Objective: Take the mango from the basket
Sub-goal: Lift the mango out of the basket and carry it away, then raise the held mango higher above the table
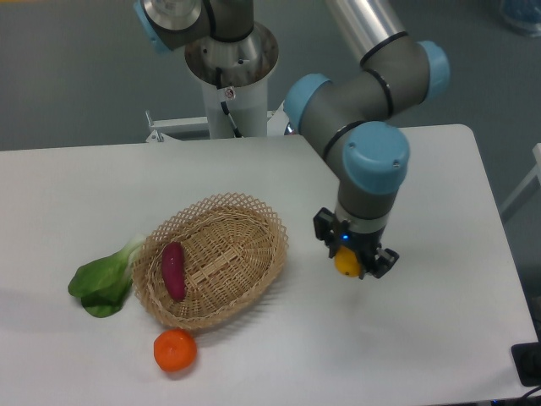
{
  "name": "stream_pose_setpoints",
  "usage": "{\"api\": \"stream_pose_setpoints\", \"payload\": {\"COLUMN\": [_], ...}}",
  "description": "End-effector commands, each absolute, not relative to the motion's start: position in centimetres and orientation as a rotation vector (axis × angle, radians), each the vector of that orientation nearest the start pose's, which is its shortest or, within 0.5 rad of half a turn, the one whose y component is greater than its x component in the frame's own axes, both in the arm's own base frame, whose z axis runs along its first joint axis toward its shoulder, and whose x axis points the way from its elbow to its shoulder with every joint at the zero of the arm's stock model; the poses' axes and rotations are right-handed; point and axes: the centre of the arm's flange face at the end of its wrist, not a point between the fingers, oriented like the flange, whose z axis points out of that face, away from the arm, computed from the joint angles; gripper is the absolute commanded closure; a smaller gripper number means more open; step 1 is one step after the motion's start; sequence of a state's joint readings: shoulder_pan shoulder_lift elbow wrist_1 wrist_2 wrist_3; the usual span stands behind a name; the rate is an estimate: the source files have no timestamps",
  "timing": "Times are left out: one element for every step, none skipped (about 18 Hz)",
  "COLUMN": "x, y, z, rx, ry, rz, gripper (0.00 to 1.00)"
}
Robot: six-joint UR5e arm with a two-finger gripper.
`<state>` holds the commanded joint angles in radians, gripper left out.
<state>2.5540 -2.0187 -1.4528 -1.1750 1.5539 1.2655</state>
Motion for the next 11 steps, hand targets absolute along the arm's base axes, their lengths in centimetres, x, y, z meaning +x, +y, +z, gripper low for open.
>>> {"api": "stream_pose_setpoints", "payload": {"x": [-47.80, -47.95, -48.02, -48.26, -48.41, -48.50, -48.59, -48.58, -48.53, -48.55, -48.62], "y": [48.05, 48.15, 48.20, 48.24, 48.21, 48.15, 48.08, 48.08, 48.04, 47.94, 47.86], "z": [32.45, 32.21, 32.07, 31.82, 31.82, 31.84, 31.74, 31.72, 31.75, 31.93, 32.05], "rx": [-3.066, -3.066, -3.067, -3.066, -3.064, -3.064, -3.063, -3.058, -3.053, -3.052, -3.051], "ry": [0.434, 0.436, 0.437, 0.434, 0.434, 0.431, 0.448, 0.488, 0.518, 0.526, 0.525], "rz": [0.083, 0.081, 0.079, 0.083, 0.087, 0.090, 0.088, 0.087, 0.087, 0.090, 0.094], "gripper": [0.40, 0.40, 0.40, 0.40, 0.40, 0.40, 0.40, 0.40, 0.40, 0.40, 0.40]}}
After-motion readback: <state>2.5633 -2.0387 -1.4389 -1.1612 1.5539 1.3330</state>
